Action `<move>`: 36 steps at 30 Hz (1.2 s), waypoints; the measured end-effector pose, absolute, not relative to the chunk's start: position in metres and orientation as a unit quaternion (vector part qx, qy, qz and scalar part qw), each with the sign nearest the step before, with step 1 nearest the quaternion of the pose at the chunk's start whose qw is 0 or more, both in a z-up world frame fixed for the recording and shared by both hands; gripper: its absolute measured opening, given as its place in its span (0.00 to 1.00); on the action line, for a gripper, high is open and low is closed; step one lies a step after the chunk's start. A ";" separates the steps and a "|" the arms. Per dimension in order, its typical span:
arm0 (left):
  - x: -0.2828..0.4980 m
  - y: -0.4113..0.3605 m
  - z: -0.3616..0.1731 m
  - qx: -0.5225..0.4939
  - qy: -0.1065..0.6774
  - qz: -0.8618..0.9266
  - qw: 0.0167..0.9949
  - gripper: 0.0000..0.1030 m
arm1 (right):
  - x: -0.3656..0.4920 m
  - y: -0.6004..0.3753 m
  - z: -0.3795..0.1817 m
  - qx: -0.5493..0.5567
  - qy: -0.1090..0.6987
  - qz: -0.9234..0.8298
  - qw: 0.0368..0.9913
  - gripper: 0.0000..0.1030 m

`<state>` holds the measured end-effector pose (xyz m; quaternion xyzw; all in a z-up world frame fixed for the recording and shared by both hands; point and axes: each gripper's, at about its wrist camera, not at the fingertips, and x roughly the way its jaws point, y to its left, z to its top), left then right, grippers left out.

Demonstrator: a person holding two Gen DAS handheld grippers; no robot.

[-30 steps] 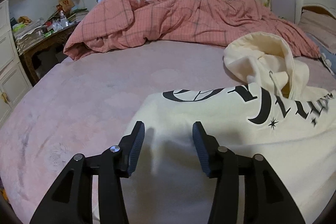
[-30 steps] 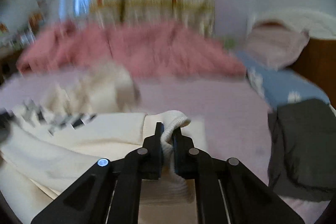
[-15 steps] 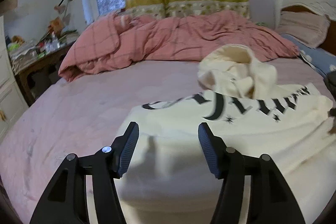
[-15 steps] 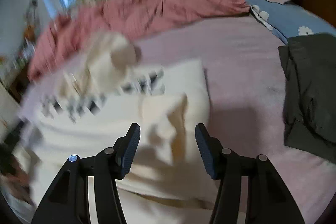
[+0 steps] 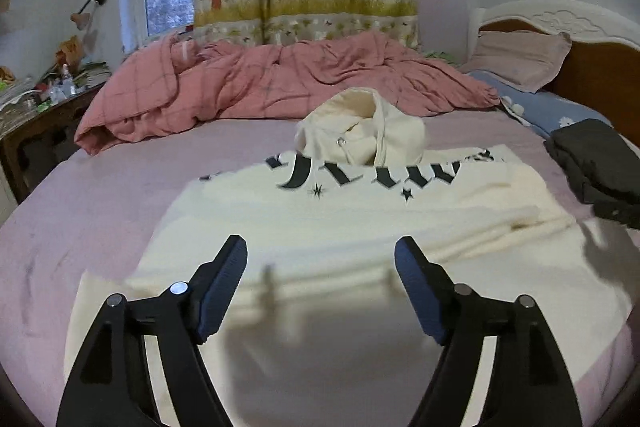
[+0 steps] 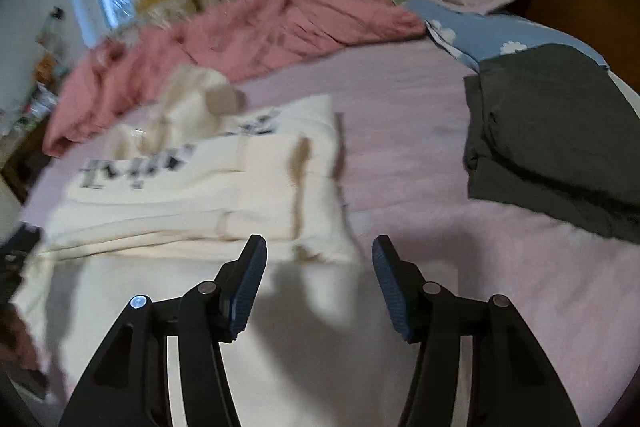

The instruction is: Fold large clothes

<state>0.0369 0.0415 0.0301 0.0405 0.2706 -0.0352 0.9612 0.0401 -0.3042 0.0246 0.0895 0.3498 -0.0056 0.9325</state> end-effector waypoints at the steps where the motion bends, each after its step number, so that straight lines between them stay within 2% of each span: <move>1: 0.032 0.040 0.028 0.044 0.269 -0.030 0.962 0.73 | 0.029 -0.299 0.028 0.074 0.335 -0.004 0.939 0.61; 3: 0.019 0.039 0.027 0.038 0.265 -0.034 0.963 0.74 | 0.006 -0.284 0.034 0.041 0.300 -0.006 0.953 0.70; 5: 0.003 0.037 0.029 0.031 0.250 -0.036 0.967 0.79 | -0.008 -0.275 0.037 0.031 0.283 0.001 0.959 0.72; 6: -0.007 0.037 0.030 0.029 0.237 -0.032 0.971 0.86 | -0.015 -0.272 0.037 0.033 0.276 0.008 0.961 0.74; 7: -0.017 0.037 0.031 0.025 0.225 -0.031 0.974 0.94 | -0.022 -0.269 0.038 0.037 0.270 0.014 0.962 0.82; 9: -0.035 0.037 0.034 0.020 0.204 -0.036 0.978 0.99 | -0.037 -0.260 0.039 0.041 0.257 0.025 0.965 0.85; 15: -0.078 0.029 0.034 0.047 0.159 -0.031 0.986 0.99 | -0.063 -0.236 0.039 -0.006 0.235 0.018 0.972 0.88; 19: -0.089 0.026 0.026 0.063 0.168 -0.017 0.984 0.99 | -0.075 -0.226 0.038 -0.049 0.219 -0.002 0.974 0.90; 23: -0.092 0.026 0.020 0.068 0.184 -0.008 0.981 0.99 | -0.083 -0.228 0.037 -0.044 0.222 0.003 0.974 0.91; 27: -0.087 0.027 0.008 0.072 0.229 -0.003 0.971 0.99 | -0.088 -0.228 0.034 -0.054 0.236 0.012 0.970 0.91; 31: -0.070 0.020 -0.026 0.161 0.304 0.053 0.937 0.99 | -0.082 -0.222 0.010 -0.096 0.321 0.051 0.941 0.91; 36: -0.063 0.027 -0.037 0.155 0.347 0.044 0.924 1.00 | -0.077 -0.216 -0.020 -0.181 0.361 0.012 0.915 0.91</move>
